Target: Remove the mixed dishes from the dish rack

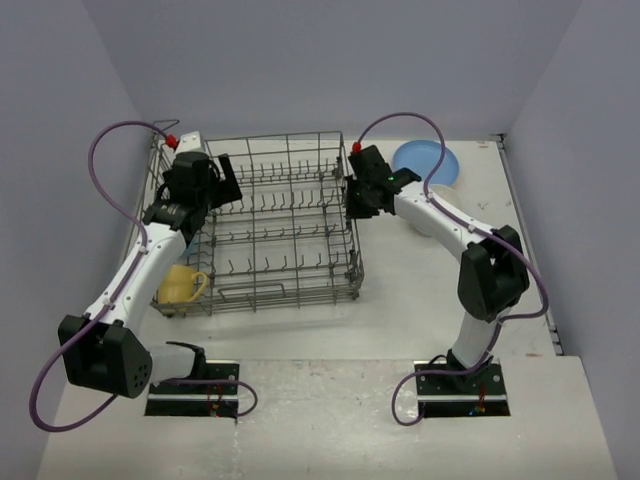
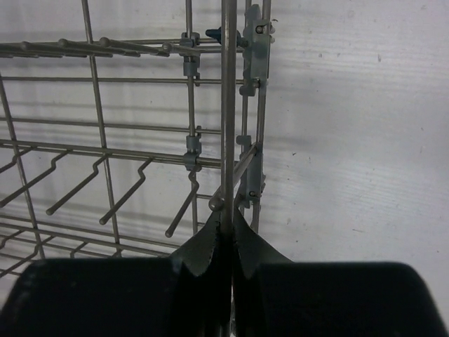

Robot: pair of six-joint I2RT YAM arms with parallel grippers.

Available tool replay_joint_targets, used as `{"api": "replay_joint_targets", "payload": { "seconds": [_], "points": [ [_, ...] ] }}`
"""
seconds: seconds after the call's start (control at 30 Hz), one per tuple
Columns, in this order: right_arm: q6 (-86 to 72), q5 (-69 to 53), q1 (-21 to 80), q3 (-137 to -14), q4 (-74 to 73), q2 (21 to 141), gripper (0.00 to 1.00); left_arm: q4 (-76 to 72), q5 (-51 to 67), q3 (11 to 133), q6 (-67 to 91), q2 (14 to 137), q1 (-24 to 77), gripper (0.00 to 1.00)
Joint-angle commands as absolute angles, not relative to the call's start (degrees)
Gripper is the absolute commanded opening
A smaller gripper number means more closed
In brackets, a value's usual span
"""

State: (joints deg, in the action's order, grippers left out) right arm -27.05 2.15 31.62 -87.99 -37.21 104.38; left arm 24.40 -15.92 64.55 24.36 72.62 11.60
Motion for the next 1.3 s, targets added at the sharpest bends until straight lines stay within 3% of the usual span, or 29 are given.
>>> {"api": "replay_joint_targets", "payload": {
  "seconds": [0.0,0.47,0.5,0.6,0.63,0.73,0.87,1.03,1.13,1.27],
  "points": [
    [-32.1,1.8,32.3,-85.1,-35.2,100.9,0.02,21.6,-18.1,67.8,22.6,73.7,10.5,1.0],
    [-51.5,0.0,34.3,-71.5,-25.7,93.5,0.0,22.4,-17.9,75.0,14.2,83.0,6.5,1.0],
    [-51.6,-1.7,34.4,-71.5,-25.4,93.5,0.08,22.4,-17.7,75.5,12.9,84.4,6.5,1.0],
    [-50.5,-0.8,34.4,-73.6,-26.9,94.4,0.18,23.0,-17.9,77.7,7.7,87.3,6.5,1.0],
    [-49.9,-0.4,34.3,-75.5,-27.5,94.5,0.35,23.4,-18.5,78.2,6.3,88.1,6.5,1.0],
    [-47.8,0.4,34.3,-77.9,-28.4,93.2,0.71,24.1,-20.1,80.6,2.2,91.8,6.5,1.0],
    [-46.4,4.4,32.2,-79.6,-30.4,90.0,0.96,26.0,-27.5,83.1,0.4,97.5,6.4,0.99],
    [-46.7,5.4,27.3,-76.8,-30.8,84.7,0.99,26.0,-33.3,85.3,-2.4,102.6,6.4,0.96],
    [-46.6,5.6,25.4,-75.2,-31.0,83.1,0.99,27.4,-34.6,88.3,-1.8,105.7,6.3,0.88],
    [-46.7,6.3,23.0,-73.2,-31.7,81.1,0.99,28.2,-36.7,89.7,-1.5,108.0,6.3,0.61]
  ]
}}
